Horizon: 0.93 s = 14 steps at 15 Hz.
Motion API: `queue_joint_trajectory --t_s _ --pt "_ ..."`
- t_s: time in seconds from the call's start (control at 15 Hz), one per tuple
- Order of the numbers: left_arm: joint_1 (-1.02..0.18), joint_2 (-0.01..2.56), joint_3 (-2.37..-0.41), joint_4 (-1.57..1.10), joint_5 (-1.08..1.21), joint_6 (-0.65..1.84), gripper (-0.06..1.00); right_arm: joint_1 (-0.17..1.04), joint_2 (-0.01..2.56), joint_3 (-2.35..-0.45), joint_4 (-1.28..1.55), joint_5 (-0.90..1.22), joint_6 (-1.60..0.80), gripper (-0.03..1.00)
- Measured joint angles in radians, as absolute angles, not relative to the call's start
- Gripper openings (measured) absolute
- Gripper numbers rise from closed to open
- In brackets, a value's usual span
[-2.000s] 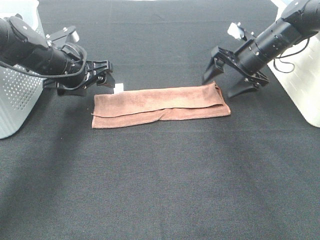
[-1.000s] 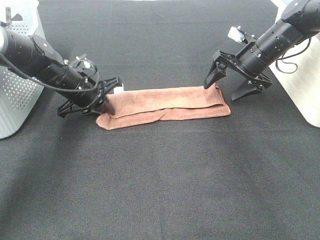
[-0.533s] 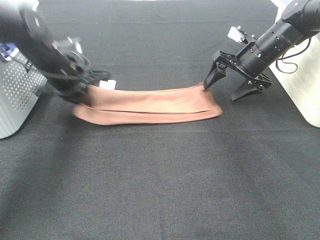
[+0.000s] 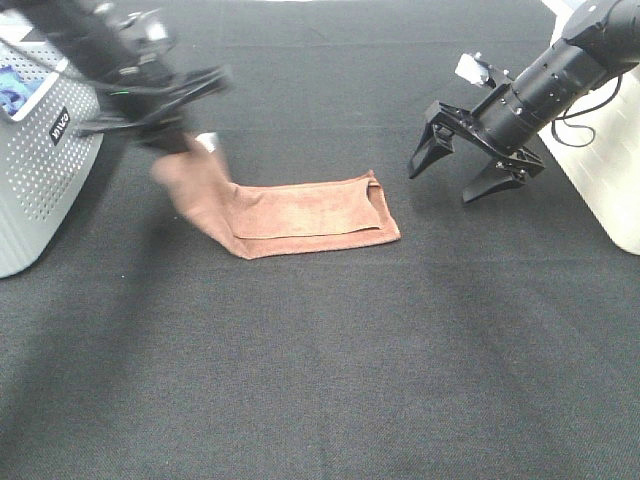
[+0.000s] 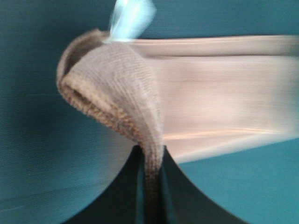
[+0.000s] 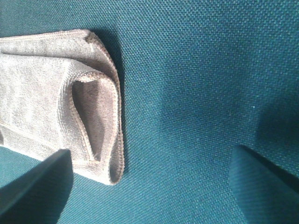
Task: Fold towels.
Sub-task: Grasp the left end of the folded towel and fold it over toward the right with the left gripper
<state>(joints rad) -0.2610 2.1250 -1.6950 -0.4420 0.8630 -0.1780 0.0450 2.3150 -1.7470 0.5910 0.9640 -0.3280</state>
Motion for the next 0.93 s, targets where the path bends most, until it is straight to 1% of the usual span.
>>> queue_joint_trajectory --t_s 0.13,0.33,0.53,0.6,0.67,0.73,0.8,0.87,0.93 --pt "-0.293 2.163 -1.697 -0.643 0.794 -0.105 0.03 0.045 2.315 -1.747 0.591 0.965 -0.328 0.85" --pt "-0.364 2.255 -1.698 -0.875 0.646 -0.013 0.03 0.045 2.315 -1.747 0.593 0.965 -0.328 0.85" --pt "-0.415 2.329 -1.74 -0.908 0.601 0.008 0.03 0.045 2.315 -1.747 0.602 0.966 -0.328 0.85" --pt "-0.425 2.354 -1.762 -0.911 0.599 0.008 0.05 0.045 2.315 -1.747 0.61 0.97 -0.328 0.85" --pt "-0.435 2.373 -1.779 -0.921 0.597 0.008 0.09 0.045 2.315 -1.747 0.617 0.977 -0.328 0.85" --pt "-0.442 2.384 -1.792 -0.941 0.584 0.008 0.15 0.045 2.315 -1.747 0.621 0.979 -0.328 0.85" --pt "-0.456 2.389 -1.801 -0.983 0.564 0.008 0.31 0.045 2.315 -1.747 0.626 0.985 -0.328 0.85" --pt "-0.465 2.389 -1.804 -1.028 0.553 0.012 0.44 0.045 2.315 -1.747 0.627 0.985 -0.328 0.85" --pt "-0.468 2.389 -1.811 -1.068 0.551 0.021 0.53 0.045 2.315 -1.747 0.627 0.985 -0.328 0.85"
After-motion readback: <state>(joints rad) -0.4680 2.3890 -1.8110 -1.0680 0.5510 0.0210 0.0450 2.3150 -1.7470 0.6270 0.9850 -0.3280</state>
